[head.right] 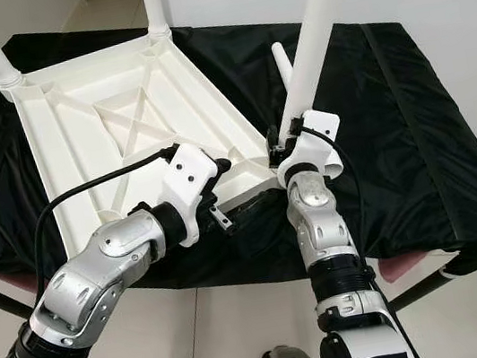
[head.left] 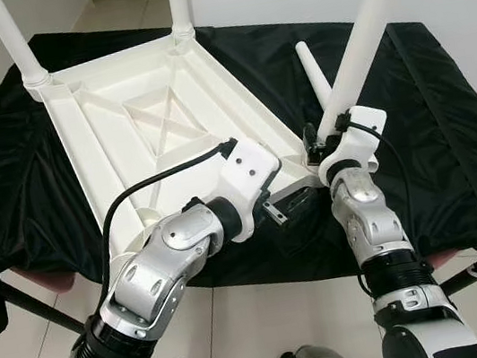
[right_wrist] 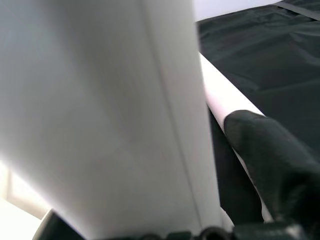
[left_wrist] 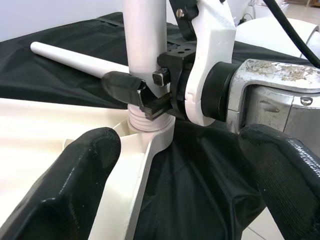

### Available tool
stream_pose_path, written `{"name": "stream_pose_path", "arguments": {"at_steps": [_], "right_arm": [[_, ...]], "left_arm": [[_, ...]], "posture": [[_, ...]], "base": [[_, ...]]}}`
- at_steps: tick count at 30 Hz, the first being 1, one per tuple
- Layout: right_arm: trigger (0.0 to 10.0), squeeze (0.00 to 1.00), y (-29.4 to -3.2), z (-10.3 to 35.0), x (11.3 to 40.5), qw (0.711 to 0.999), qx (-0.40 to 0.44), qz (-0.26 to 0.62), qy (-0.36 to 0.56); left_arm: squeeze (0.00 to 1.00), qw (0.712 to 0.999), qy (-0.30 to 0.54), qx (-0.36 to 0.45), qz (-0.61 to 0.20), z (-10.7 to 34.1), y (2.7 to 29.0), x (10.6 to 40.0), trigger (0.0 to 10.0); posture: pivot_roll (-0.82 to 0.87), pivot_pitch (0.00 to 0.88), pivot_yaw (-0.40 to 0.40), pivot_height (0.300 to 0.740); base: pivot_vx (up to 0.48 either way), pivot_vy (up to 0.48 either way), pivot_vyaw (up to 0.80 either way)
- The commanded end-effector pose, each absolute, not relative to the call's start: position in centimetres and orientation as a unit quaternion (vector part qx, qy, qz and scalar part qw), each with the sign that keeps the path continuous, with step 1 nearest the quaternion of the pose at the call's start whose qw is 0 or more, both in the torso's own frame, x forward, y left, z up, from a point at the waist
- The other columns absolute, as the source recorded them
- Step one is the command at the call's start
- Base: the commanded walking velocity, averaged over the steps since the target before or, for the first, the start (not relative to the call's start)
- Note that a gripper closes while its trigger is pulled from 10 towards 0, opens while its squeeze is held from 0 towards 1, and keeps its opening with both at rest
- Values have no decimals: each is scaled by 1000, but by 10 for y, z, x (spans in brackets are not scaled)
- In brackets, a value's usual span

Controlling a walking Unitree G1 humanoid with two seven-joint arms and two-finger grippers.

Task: Building children table

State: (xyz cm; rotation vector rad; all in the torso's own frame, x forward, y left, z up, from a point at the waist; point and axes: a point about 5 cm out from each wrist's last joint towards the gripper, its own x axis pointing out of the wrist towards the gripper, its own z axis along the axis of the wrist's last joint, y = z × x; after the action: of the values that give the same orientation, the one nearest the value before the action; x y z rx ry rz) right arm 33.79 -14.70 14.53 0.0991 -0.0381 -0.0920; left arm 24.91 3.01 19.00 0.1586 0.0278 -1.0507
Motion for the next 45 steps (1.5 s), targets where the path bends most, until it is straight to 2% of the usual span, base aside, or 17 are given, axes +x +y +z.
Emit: {"name": "stream_pose_path", "arguments": {"at_steps": [1, 7, 14, 15, 16, 24, 27, 34, 45], "right_arm": [[10000, 1000, -149, 144, 336, 997, 60, -42, -17], [10000, 1000, -150, 147, 335, 998, 46, -33, -24], [10000, 1000, -157, 150, 335, 997, 64, 34, -28], [10000, 961, -158, 150, 336, 997, 61, 50, -24], [10000, 0, -159, 150, 336, 995, 63, 74, -21], [10000, 0, -171, 162, 341, 986, 27, 158, -55], [10000, 0, -172, 163, 341, 984, 23, 170, -55], [10000, 0, -178, 161, 346, 965, -16, 259, -43], [10000, 0, -180, 153, 352, 955, -9, 296, -21]], "left_arm": [[0, 844, 23, 78, -530, 188, 28, 245, 10000], [0, 844, 24, 78, -530, 188, 29, 245, 10000], [0, 844, 25, 79, -530, 187, 30, 244, 10000], [0, 843, 25, 79, -531, 187, 30, 244, 10000], [0, 843, 26, 79, -531, 187, 30, 244, 10000], [0, 842, 26, 83, -533, 187, 31, 244, 10000], [0, 842, 26, 83, -532, 187, 31, 244, 10000], [0, 845, 26, 84, -527, 188, 32, 245, 10000], [0, 848, 22, 86, -523, 188, 32, 246, 10000]], "posture": [[-57, 32, -20, 740], [-55, 32, -20, 740], [-53, 37, -14, 740], [-53, 37, -14, 740], [-54, 37, -12, 740], [-43, 32, -8, 740], [-39, 32, -10, 740], [-26, 25, -19, 740], [-16, 10, -30, 740]], "base": [[0, 0, 0], [0, 0, 0], [0, 0, 0], [0, 0, 0], [0, 0, 0], [0, 0, 0], [0, 0, 0], [0, 0, 0], [0, 0, 0]]}}
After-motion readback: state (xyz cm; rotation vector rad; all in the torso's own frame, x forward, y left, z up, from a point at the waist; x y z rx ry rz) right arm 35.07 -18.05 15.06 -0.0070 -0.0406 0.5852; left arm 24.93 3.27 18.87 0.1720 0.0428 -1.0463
